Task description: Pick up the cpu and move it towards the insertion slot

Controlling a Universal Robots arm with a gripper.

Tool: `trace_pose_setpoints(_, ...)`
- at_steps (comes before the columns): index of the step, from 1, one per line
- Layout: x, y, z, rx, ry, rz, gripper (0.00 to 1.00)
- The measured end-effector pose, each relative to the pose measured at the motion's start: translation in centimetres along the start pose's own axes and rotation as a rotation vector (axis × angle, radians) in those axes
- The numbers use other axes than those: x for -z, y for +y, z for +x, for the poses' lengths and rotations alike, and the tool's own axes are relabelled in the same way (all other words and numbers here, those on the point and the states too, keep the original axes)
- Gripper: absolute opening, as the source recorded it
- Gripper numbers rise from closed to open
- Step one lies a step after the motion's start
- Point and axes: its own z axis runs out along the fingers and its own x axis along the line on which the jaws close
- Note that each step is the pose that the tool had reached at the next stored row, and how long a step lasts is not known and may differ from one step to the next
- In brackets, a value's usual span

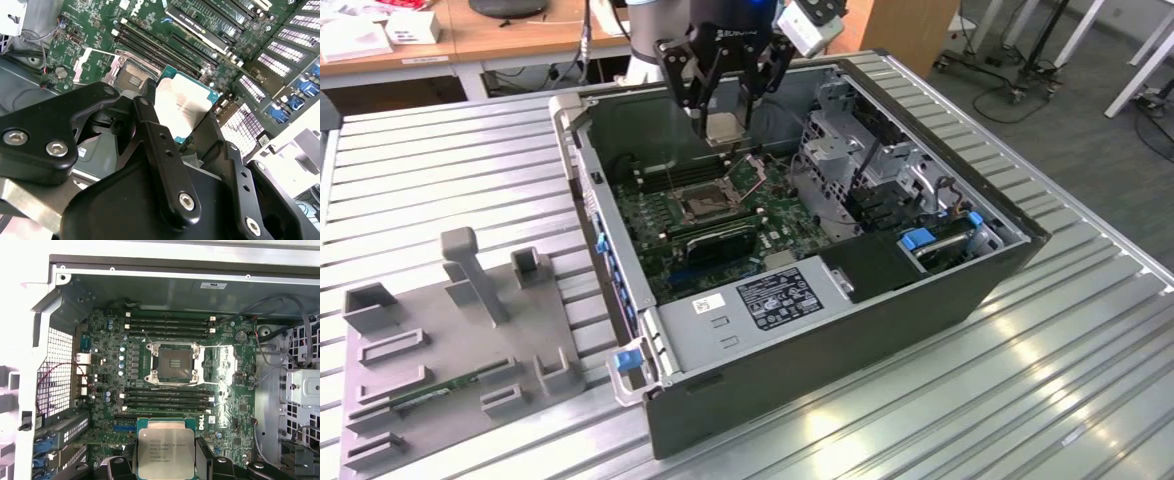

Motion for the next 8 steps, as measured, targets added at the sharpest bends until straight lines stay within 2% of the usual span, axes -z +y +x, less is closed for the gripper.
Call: trace_pose_setpoints(8,-0.1,0.74,-0.04,0.0,-0.0001,-0.0001,0.55)
